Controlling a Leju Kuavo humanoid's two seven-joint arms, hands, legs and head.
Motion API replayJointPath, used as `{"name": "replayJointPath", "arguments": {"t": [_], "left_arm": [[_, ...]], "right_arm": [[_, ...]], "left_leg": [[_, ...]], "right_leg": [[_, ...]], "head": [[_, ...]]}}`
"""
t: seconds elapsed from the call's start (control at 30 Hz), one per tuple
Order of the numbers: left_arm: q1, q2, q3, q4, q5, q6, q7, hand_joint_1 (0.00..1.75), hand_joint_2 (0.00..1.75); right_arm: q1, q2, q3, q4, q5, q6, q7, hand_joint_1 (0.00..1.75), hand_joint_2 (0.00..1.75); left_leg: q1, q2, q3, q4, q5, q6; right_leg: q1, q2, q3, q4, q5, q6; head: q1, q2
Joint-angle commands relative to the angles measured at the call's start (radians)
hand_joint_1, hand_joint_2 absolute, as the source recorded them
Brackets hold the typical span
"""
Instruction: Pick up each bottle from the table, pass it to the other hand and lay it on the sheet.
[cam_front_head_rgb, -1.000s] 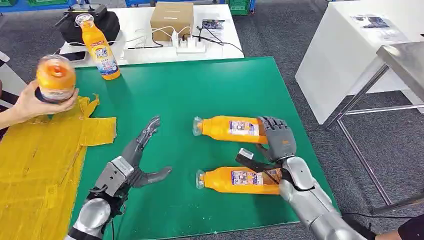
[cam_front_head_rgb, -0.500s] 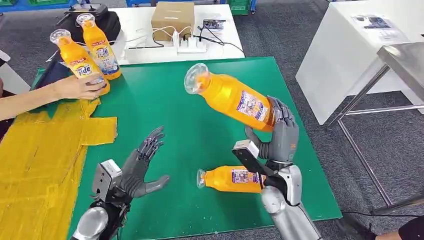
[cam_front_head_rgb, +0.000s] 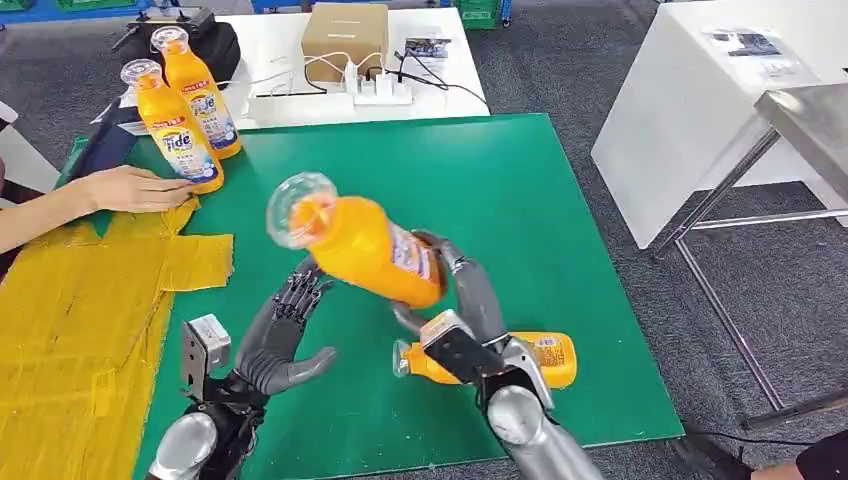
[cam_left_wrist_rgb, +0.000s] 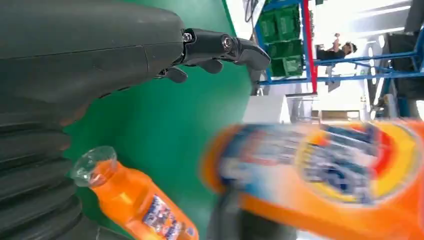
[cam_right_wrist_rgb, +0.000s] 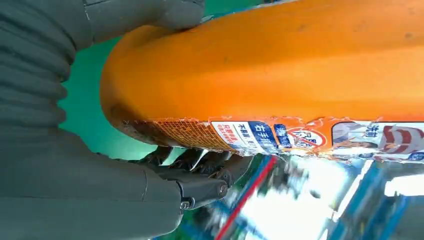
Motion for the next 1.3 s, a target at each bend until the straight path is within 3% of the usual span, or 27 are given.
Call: {"name": "replayJointPath", "arguments": {"t": [0.03, 0.37, 0.57, 0.6, 0.63, 0.67, 1.3], "left_arm": [[-0.050, -0.020, -0.004, 0.025, 0.025, 0.037, 0.012, 0.00, 1.75], [-0.034, -0.063, 0.034, -0.008, 0.000, 0.194, -0.030, 0.00, 1.75], [-0.022, -0.058, 0.006, -0.046, 0.000, 0.216, -0.067, 0.00, 1.75], [-0.016, -0.058, 0.003, -0.059, 0.004, 0.217, -0.081, 0.51, 1.75], [-0.014, -0.061, 0.001, -0.064, 0.009, 0.216, -0.090, 1.43, 1.75], [-0.011, -0.061, -0.001, -0.072, 0.013, 0.214, -0.094, 1.75, 1.75], [-0.022, -0.050, -0.040, -0.057, 0.050, 0.164, -0.096, 1.75, 1.75]], "right_arm": [[-0.077, 0.029, 0.193, 0.202, -0.007, 0.026, -0.003, 1.75, 1.75], [-0.078, 0.025, 0.232, 0.224, 0.004, 0.021, 0.017, 1.75, 1.75], [-0.088, 0.025, 0.237, 0.243, -0.005, 0.015, 0.017, 1.75, 1.75], [-0.091, 0.026, 0.237, 0.245, -0.007, 0.014, 0.017, 1.75, 1.75], [-0.092, 0.026, 0.237, 0.246, -0.008, 0.013, 0.017, 1.75, 1.75], [-0.093, 0.026, 0.237, 0.247, -0.009, 0.012, 0.017, 1.75, 1.75], [-0.082, 0.023, 0.216, 0.231, -0.015, -0.024, 0.009, 1.75, 1.75]], "left_leg": [[0.001, 0.003, 0.007, 0.002, -0.004, 0.000], [0.000, 0.002, 0.005, 0.001, -0.003, 0.000], [0.001, 0.002, 0.008, 0.001, -0.004, 0.000], [0.001, 0.001, 0.005, 0.001, -0.002, 0.000], [0.000, 0.001, 0.004, 0.000, -0.002, 0.000], [0.000, 0.001, 0.005, 0.001, -0.002, 0.000], [0.000, 0.000, 0.005, 0.001, -0.002, 0.000]], "right_leg": [[0.002, 0.002, 0.007, 0.000, -0.002, -0.003], [0.001, 0.001, 0.006, 0.000, -0.002, -0.002], [0.001, 0.000, 0.008, 0.000, -0.003, -0.003], [0.001, 0.000, 0.005, -0.001, -0.002, -0.002], [0.001, 0.000, 0.004, -0.001, -0.001, -0.002], [0.001, 0.000, 0.005, -0.001, -0.002, -0.002], [0.001, -0.002, 0.005, -0.001, -0.002, -0.002]], "head": [[0.000, 0.000], [0.000, 0.000], [0.000, 0.000], [0.000, 0.000], [0.000, 0.000], [0.000, 0.000], [0.000, 0.000]]}}
